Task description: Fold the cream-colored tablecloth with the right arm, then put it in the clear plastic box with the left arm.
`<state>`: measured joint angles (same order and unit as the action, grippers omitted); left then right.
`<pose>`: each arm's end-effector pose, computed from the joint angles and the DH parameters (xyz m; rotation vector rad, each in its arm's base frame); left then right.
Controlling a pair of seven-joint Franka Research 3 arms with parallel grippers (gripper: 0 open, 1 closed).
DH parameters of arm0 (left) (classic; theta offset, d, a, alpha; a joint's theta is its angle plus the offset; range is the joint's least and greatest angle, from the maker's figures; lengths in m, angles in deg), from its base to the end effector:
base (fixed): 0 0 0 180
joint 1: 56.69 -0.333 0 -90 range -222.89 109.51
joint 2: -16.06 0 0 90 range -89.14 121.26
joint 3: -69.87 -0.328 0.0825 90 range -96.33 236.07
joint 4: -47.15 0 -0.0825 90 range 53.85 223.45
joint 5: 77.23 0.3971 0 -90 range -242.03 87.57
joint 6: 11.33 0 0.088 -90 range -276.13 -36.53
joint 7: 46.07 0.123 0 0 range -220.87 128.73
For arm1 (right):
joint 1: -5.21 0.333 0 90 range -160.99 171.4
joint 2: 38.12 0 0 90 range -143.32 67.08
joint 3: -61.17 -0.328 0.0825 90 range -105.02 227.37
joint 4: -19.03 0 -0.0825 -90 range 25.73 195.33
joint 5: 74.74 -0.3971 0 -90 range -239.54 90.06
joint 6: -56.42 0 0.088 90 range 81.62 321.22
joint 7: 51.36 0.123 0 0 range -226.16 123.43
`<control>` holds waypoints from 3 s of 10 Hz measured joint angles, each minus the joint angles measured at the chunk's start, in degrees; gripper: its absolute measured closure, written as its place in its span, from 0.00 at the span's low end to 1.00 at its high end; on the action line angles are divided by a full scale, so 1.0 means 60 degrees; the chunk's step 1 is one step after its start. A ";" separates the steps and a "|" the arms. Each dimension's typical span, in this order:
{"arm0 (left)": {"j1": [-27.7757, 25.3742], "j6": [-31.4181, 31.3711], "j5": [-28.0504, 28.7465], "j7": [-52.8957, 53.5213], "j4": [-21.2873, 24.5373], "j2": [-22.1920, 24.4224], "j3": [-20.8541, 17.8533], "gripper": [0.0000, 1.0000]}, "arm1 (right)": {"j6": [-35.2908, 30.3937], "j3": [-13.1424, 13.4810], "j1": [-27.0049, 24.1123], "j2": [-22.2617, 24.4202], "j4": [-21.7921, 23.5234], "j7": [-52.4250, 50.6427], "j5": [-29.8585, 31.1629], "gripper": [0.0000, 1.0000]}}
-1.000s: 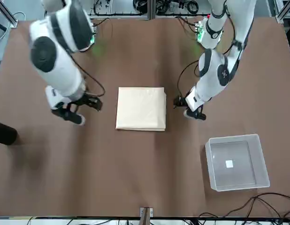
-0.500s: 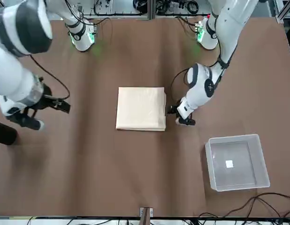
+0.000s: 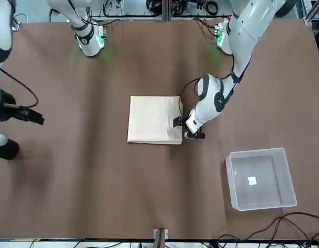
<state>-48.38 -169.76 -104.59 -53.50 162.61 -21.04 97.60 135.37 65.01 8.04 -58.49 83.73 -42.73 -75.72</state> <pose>0.5198 -0.3538 0.1536 2.6492 0.0634 -0.0959 0.6543 -0.0003 0.5968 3.1133 -0.2542 -0.1648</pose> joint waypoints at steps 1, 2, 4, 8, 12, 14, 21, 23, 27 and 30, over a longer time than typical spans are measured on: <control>0.0001 0.0004 0.0000 0.0041 -0.0121 -0.0145 0.0000 0.00 | 0.0099 0.0002 -0.0207 0.0000 0.0001 -0.0356 0.0010 0.00; 0.0003 0.0017 0.0000 0.0041 -0.0195 -0.0201 0.0003 0.00 | 0.0255 0.0002 -0.0399 -0.0001 0.0004 -0.0627 0.0012 0.00; 0.0078 0.0022 0.0000 0.0041 -0.0353 -0.0298 0.0012 0.00 | 0.0447 0.0002 -0.0646 -0.0003 0.0011 -0.0975 0.0013 0.00; 0.0402 0.0022 0.0001 0.0033 -0.0570 -0.0418 0.0013 0.14 | 0.1453 -0.0042 -0.0680 0.0172 0.0578 -0.1018 0.0013 0.00; 0.0268 0.0834 0.0001 0.0034 -0.0724 -0.0442 -0.0051 0.76 | 0.2303 0.0093 -0.0675 0.0952 0.2142 -0.1482 0.0016 0.00; 0.0206 0.1161 0.0001 0.0034 -0.0856 -0.0424 -0.0051 0.92 | 0.2332 0.0368 -0.0632 0.1264 0.2378 -0.1686 0.0009 0.00; -0.0457 0.3110 0.0473 -0.0449 -0.0943 0.0763 -0.0238 0.93 | 0.2894 0.0432 -0.0101 0.1446 0.2733 -0.1709 0.0020 0.00; -0.0440 0.3320 0.2122 -0.1912 -0.0945 0.1277 -0.0273 0.93 | 0.3410 0.0442 0.0007 0.1687 0.3248 -0.1713 0.0020 0.00; -0.0523 0.5692 0.3278 -0.2830 -0.1634 0.1754 -0.0317 0.93 | 0.3557 0.0463 0.0041 0.1815 0.3469 -0.1712 0.0020 0.00; -0.0714 0.6964 0.3299 -0.2930 -0.2171 0.2051 -0.0338 0.93 | 0.3566 0.0469 0.0042 0.1818 0.3477 -0.1712 0.0020 0.00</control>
<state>-52.66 -127.97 -84.79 -71.09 149.58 -8.74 95.57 156.77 67.83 8.29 -47.58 104.59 -53.00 -75.59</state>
